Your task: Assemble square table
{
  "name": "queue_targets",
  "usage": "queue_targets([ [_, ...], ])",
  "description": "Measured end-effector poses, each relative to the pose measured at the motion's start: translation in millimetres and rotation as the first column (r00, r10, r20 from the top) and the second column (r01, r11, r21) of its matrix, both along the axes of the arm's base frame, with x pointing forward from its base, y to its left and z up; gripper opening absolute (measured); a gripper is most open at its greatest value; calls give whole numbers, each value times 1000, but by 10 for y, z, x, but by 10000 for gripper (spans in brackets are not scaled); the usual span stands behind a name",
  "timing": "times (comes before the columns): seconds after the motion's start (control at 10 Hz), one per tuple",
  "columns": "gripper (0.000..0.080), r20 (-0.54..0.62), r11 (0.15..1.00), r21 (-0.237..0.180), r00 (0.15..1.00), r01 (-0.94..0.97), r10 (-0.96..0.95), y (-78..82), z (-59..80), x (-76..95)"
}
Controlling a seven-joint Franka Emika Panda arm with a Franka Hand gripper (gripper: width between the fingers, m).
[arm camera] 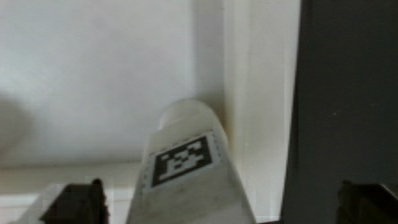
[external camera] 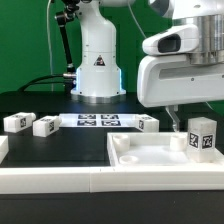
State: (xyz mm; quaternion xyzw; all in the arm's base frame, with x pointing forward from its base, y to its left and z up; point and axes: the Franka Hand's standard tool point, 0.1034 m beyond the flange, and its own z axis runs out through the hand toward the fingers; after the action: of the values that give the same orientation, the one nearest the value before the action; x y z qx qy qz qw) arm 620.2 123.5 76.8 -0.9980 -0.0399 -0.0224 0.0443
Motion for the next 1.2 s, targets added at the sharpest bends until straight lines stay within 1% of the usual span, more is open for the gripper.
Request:
queue_targets([
  [0.1,649,5,998,-8,998,-57,57,-5,1,2],
  [0.2,649,13,987,-24,987,-160,160,-20,2,6],
  [0.4,649,22,940,-47,940,-338,340,-58,2,13],
  [0.7,647,22,929,-51,929,-367,369,-80,0,15],
  [0.8,505,21,935,-50,936,-350,351,-80,-1,15],
  [0.9,332,20,942,-48,943,-331,332,-80,-2,14],
  [1.0,332,20,944,-48,945,-326,327,-81,-2,14],
  [1.1,290,18,960,-44,960,-277,278,-76,-2,14],
  [1.2,290,13,984,-37,985,-174,174,-73,-2,14],
])
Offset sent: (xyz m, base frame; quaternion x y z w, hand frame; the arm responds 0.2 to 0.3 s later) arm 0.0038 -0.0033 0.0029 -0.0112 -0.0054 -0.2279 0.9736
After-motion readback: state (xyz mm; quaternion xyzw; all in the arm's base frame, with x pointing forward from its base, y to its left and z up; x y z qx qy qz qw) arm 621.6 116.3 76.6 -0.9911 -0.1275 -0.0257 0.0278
